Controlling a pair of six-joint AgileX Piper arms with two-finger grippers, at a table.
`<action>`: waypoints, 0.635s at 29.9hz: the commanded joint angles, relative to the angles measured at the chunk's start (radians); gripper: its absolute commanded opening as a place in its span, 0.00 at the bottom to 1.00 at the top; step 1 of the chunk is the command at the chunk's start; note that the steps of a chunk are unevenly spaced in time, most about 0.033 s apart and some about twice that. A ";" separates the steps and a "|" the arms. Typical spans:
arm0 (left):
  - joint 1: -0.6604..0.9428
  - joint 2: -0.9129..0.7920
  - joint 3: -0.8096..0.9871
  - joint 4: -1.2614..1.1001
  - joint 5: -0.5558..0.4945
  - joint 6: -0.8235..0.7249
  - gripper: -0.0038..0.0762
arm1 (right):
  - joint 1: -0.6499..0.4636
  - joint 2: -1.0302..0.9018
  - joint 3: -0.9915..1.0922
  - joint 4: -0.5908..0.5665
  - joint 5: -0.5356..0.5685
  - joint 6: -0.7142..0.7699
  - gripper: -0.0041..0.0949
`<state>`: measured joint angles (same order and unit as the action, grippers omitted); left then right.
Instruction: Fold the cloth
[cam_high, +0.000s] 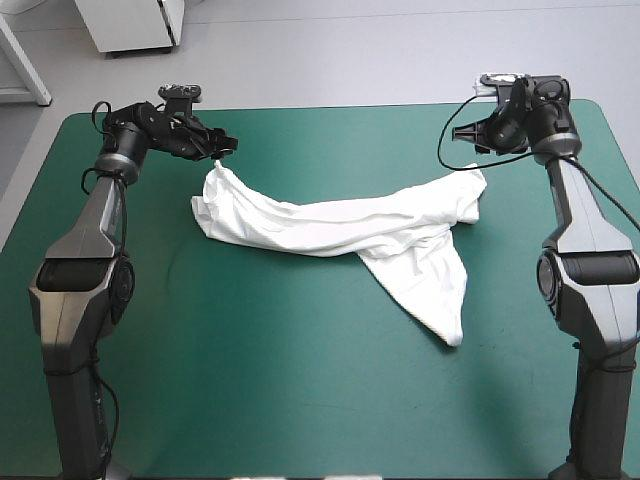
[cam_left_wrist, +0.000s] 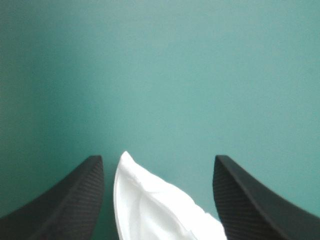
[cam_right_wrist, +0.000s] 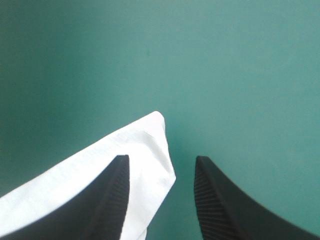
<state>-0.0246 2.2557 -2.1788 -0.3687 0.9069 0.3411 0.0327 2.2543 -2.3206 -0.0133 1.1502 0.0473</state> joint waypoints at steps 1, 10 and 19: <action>-0.003 -0.079 -0.046 0.005 0.002 -0.002 0.60 | -0.010 -0.073 -0.046 -0.003 0.018 -0.002 0.46; -0.003 -0.079 -0.046 0.136 0.221 -0.044 0.58 | -0.007 -0.089 -0.046 0.082 0.099 -0.013 0.45; -0.003 -0.089 -0.052 0.150 0.379 -0.119 0.58 | 0.000 -0.114 -0.046 0.099 0.099 -0.013 0.45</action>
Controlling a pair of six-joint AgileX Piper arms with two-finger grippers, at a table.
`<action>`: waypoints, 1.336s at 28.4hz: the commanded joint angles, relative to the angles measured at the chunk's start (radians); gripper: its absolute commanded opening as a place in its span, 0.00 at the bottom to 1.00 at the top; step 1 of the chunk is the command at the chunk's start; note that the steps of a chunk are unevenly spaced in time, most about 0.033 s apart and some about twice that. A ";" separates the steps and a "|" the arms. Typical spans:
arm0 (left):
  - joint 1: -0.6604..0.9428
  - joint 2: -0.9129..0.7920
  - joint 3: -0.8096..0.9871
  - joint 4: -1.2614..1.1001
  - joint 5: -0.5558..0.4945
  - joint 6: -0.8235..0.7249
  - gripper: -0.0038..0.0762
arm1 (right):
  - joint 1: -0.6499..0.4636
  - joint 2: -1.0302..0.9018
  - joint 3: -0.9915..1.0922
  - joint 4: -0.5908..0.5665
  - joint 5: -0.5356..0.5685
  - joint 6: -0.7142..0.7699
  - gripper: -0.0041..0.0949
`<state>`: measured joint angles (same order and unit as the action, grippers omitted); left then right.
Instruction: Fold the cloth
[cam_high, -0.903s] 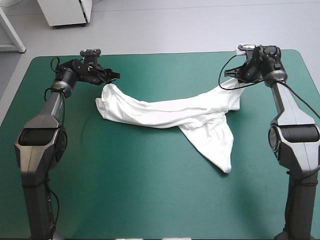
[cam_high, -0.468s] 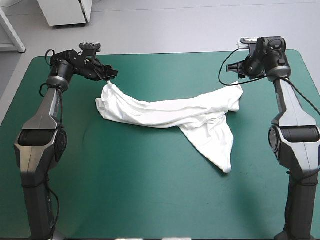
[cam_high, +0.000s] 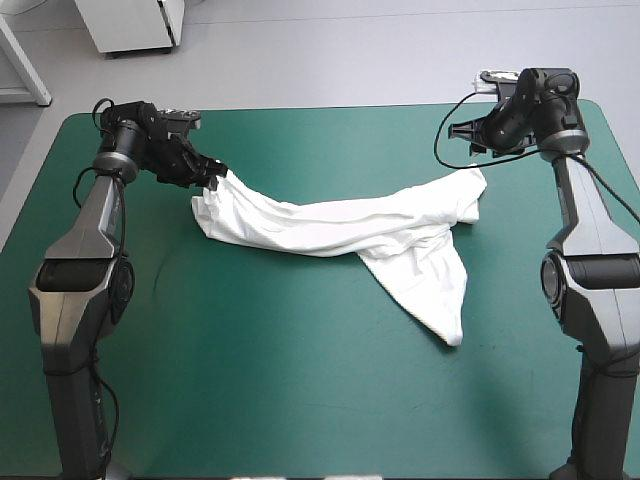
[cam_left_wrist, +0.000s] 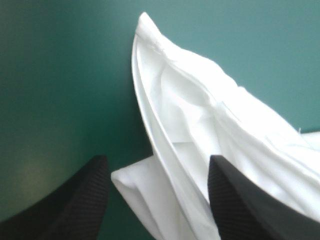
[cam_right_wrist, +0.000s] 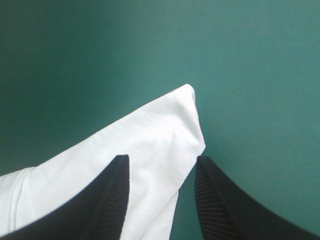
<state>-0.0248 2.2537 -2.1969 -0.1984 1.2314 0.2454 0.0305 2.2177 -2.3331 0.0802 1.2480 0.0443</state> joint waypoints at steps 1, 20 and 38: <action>-0.003 -0.094 -0.034 -0.025 0.054 -0.031 0.58 | 0.002 -0.077 -0.033 0.006 0.001 -0.010 0.45; -0.023 -0.105 -0.019 0.085 0.055 -0.162 0.49 | 0.006 -0.077 -0.033 0.054 0.001 -0.010 0.45; -0.023 -0.035 0.117 0.145 0.054 -0.164 0.49 | 0.004 -0.077 -0.033 0.056 0.001 -0.010 0.45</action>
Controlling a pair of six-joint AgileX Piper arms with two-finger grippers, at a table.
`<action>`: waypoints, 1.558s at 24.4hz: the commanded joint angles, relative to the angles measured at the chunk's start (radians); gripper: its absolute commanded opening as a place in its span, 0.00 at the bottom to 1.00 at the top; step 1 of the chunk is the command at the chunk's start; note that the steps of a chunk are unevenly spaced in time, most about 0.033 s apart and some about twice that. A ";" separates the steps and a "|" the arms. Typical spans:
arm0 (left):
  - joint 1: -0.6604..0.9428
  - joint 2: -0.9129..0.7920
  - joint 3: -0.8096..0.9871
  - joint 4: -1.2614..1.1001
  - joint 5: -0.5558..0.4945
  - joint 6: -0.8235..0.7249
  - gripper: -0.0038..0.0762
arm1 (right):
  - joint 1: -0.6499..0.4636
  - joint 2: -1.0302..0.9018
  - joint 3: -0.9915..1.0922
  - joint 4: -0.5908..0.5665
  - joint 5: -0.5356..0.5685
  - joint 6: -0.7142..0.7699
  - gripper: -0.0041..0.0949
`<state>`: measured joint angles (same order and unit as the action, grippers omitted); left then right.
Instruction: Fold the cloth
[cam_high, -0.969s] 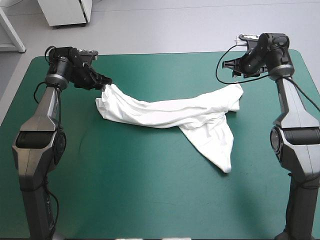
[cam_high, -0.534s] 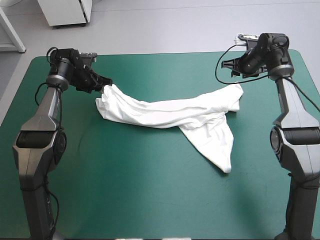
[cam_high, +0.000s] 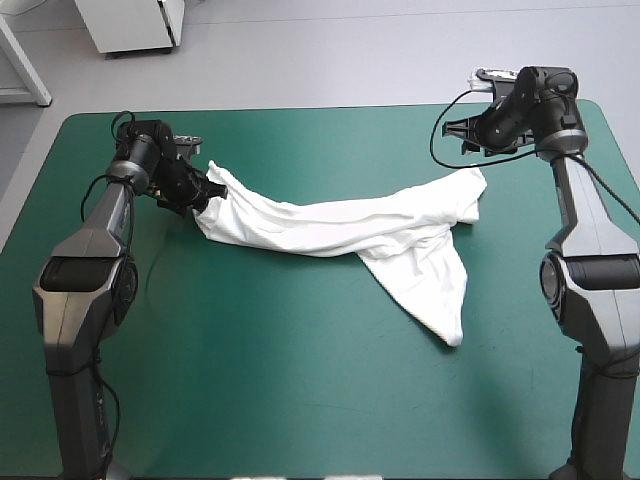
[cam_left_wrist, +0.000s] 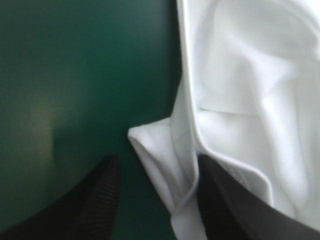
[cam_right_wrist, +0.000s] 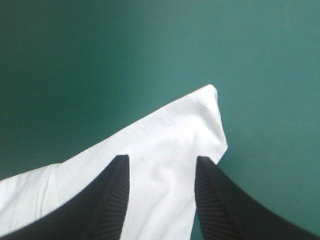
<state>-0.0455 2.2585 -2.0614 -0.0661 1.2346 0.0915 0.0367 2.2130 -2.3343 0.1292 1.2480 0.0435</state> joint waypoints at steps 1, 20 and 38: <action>-0.003 -0.025 -0.019 0.021 0.051 -0.023 0.48 | -0.002 -0.077 -0.032 0.007 0.001 -0.009 0.45; -0.003 -0.006 -0.019 -0.030 0.038 0.020 0.02 | 0.160 -0.701 0.839 0.010 0.001 -0.050 0.45; -0.003 -0.006 -0.019 -0.059 0.020 0.023 0.02 | 0.338 -0.806 1.273 -0.050 -0.209 0.021 0.45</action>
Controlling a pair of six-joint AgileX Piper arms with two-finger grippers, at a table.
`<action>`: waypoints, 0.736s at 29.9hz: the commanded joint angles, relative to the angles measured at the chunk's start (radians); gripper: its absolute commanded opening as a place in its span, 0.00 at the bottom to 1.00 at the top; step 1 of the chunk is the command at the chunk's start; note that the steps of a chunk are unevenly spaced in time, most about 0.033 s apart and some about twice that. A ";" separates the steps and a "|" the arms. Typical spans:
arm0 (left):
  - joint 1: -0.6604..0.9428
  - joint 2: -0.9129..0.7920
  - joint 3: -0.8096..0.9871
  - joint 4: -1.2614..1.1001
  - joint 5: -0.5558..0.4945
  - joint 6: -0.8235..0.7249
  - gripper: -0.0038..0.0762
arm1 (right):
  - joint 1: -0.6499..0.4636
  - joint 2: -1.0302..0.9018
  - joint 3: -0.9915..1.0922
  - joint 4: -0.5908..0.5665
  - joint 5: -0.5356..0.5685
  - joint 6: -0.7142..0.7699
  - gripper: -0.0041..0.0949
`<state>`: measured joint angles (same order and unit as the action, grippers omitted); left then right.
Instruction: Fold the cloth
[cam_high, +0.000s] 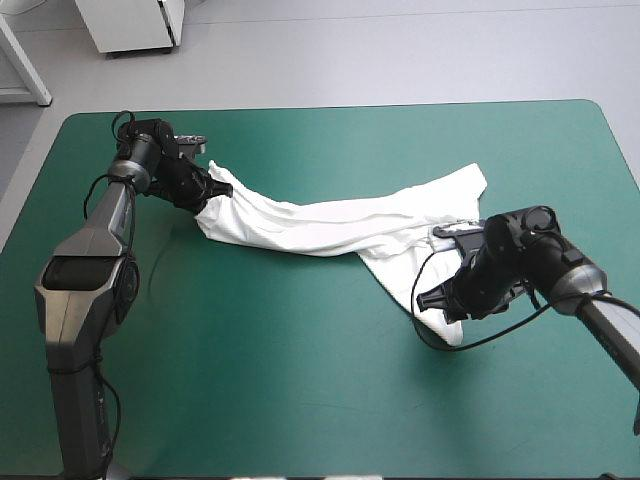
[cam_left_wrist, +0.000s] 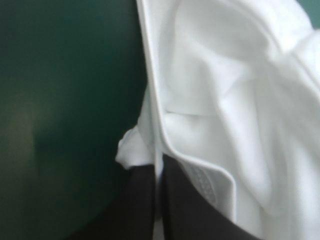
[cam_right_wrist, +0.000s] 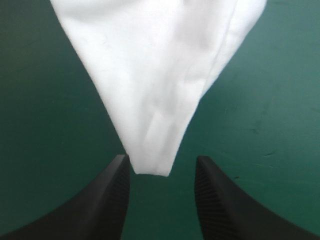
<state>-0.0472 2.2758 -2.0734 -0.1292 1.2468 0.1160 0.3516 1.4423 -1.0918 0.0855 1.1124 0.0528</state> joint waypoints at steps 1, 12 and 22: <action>-0.001 -0.023 -0.007 0.001 0.008 -0.001 0.02 | 0.028 -0.036 0.058 -0.006 -0.098 0.025 0.45; -0.001 -0.023 -0.007 -0.019 -0.003 0.006 0.02 | 0.032 -0.006 0.215 0.004 -0.271 0.058 0.45; -0.001 -0.023 -0.007 -0.021 0.001 0.006 0.02 | 0.032 0.057 0.222 0.011 -0.295 0.072 0.13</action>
<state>-0.0469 2.2761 -2.0734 -0.1378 1.2439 0.1183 0.3853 1.4875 -0.8678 0.0597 0.8733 0.1263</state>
